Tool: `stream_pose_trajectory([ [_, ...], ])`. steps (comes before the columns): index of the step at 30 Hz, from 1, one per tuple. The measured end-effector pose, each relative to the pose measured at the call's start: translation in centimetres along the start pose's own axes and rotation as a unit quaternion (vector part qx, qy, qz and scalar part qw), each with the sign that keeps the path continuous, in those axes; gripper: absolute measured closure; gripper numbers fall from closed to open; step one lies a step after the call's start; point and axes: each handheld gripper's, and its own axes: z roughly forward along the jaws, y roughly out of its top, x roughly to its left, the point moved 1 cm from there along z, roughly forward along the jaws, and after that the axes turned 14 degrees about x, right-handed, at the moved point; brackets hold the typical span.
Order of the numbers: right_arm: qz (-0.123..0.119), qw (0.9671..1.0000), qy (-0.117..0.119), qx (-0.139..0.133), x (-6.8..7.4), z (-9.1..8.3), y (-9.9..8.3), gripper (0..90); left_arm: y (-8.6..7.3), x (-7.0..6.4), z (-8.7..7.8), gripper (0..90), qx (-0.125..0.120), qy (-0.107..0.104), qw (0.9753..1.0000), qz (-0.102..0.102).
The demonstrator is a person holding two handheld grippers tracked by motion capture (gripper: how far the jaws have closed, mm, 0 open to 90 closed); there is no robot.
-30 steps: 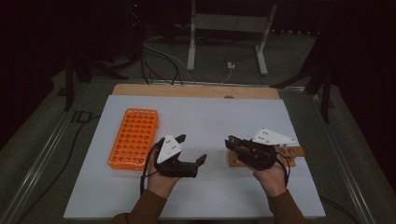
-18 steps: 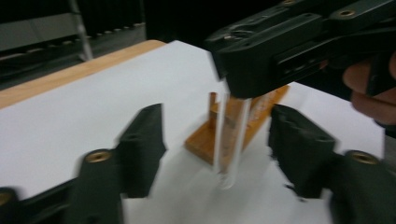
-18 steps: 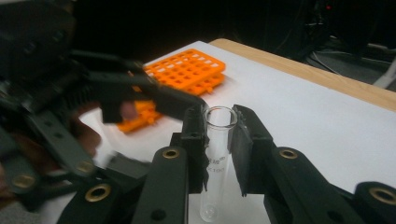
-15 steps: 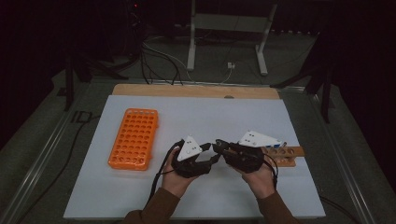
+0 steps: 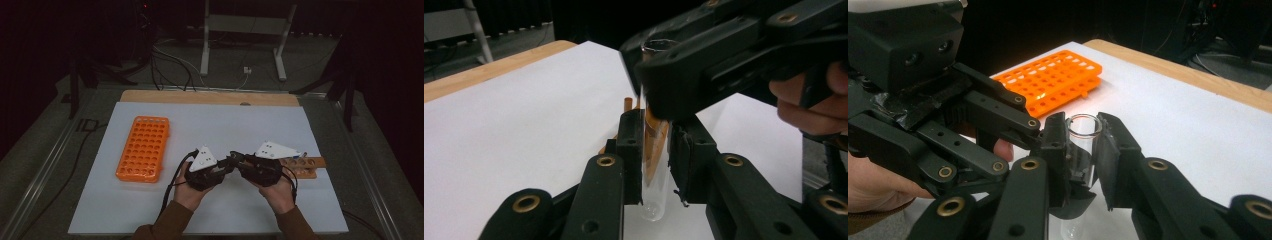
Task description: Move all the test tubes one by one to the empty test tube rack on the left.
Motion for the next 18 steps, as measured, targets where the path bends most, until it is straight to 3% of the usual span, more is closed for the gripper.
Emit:
stream_pose_trajectory([
  [4,0.009,0.9996,-0.007,-0.027,-0.6,-1.0,-0.1,52.2,-0.4,0.6,-0.3,76.6,0.001,0.012,0.9999,-0.009],
  [6,0.018,0.9992,-0.017,-0.032,-1.0,-1.6,-0.2,43.5,-0.8,1.0,-0.6,76.6,-0.001,0.020,0.9997,-0.014],
  [7,0.018,0.9992,-0.017,-0.032,-1.0,-1.6,-0.2,43.5,-0.8,1.0,-0.6,76.6,-0.001,0.020,0.9997,-0.014],
  [8,0.025,0.9987,-0.028,-0.033,-1.6,-2.1,-0.5,36.9,-1.2,1.5,-1.0,76.6,-0.002,0.027,0.9994,-0.019],
  [18,0.043,0.9946,-0.086,-0.038,-3.2,-4.0,-2.9,15.0,-2.2,3.3,-2.8,76.4,-0.011,0.054,0.9975,-0.043],
])
